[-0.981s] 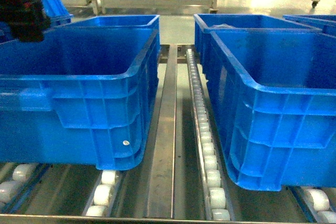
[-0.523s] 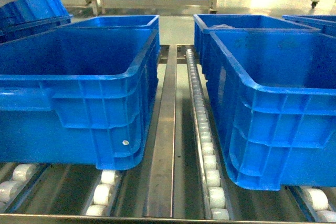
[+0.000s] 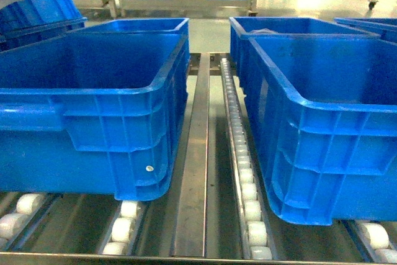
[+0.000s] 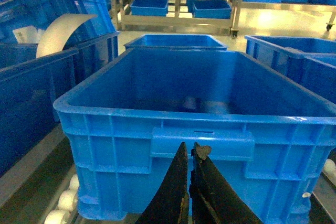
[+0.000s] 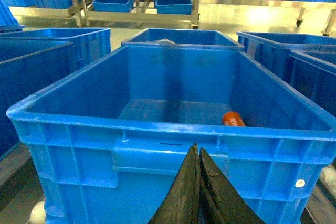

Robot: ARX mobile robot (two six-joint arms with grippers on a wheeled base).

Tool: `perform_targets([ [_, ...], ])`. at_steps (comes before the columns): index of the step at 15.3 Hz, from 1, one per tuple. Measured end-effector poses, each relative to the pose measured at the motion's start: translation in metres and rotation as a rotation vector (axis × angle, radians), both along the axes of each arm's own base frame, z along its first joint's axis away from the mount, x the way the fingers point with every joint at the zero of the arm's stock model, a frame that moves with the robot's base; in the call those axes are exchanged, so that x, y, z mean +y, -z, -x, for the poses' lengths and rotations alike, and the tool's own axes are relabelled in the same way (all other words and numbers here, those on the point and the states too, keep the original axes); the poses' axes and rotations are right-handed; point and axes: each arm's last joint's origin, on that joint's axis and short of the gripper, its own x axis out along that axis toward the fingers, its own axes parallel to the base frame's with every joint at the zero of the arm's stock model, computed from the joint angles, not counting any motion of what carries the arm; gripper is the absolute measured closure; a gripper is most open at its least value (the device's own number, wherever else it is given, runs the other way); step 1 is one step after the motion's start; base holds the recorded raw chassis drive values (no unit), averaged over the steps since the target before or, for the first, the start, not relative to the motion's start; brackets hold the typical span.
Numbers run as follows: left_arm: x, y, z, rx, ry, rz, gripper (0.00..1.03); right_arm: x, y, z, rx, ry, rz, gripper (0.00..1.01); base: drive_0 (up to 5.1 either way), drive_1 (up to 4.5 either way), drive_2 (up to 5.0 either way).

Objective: Sort blue parts and orange caps into right shelf containers

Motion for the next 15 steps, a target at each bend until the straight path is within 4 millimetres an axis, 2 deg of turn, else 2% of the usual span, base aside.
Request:
perform_targets([
  [7, 0.0, -0.005, 0.024, -0.011, 0.0, 0.0, 1.01, 0.0, -0.006, 0.022, -0.02, 0.0, 0.0, 1.0, 0.0, 0.0, 0.0],
  [15, 0.0, -0.006, 0.04, -0.018, 0.0, 0.0, 1.01, 0.0, -0.007, 0.036, -0.026, 0.0, -0.002, 1.0, 0.0, 0.0, 0.0],
])
